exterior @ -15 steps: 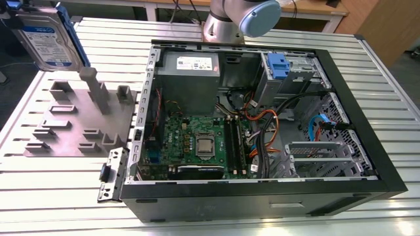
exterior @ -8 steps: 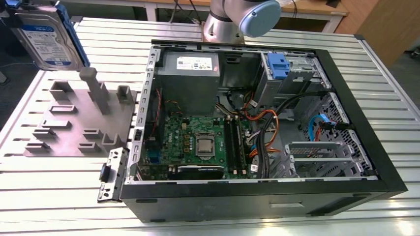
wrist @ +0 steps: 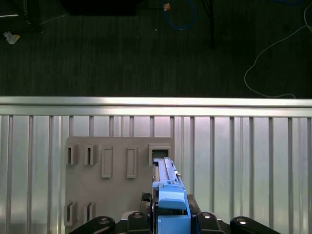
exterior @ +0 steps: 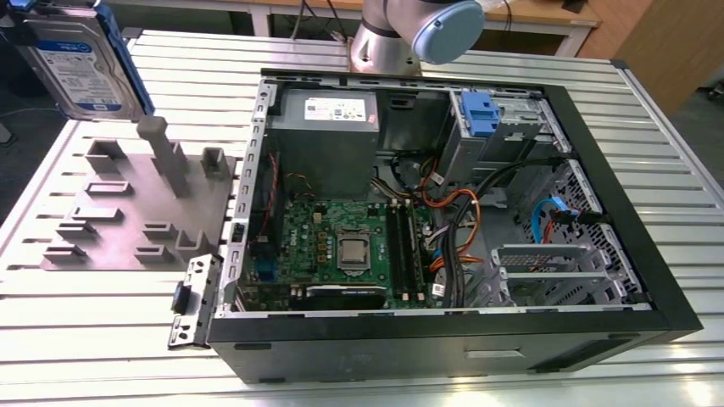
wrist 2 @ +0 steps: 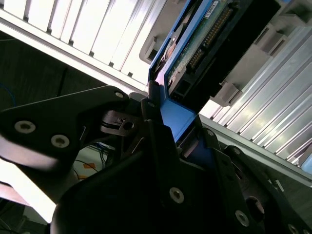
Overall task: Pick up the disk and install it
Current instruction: 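Pick up the disk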
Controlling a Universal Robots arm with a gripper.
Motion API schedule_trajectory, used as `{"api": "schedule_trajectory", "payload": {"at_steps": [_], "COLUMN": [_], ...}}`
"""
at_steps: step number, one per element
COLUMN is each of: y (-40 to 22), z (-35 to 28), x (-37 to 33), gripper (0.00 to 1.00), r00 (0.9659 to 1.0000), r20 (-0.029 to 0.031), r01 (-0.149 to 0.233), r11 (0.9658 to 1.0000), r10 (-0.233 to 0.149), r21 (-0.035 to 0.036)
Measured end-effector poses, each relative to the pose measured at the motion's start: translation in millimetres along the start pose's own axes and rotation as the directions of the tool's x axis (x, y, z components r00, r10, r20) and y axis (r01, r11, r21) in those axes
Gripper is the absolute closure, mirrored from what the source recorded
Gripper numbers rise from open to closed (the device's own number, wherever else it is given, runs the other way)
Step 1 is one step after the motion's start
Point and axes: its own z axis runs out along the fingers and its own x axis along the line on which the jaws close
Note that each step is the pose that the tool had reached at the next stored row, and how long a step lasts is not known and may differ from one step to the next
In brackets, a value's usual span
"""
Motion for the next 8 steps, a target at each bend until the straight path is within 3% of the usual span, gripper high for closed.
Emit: {"api": "schedule_trajectory", "payload": {"at_steps": [8], "y": [0.0], "z": [-3.0], "x": [-0.1], "gripper": [0.64], "r00": [1.0000], "r20": [0.0000], "r01": [0.000], "r11": [1.0000], "r10": [0.000], "r21": [0.0000]}}
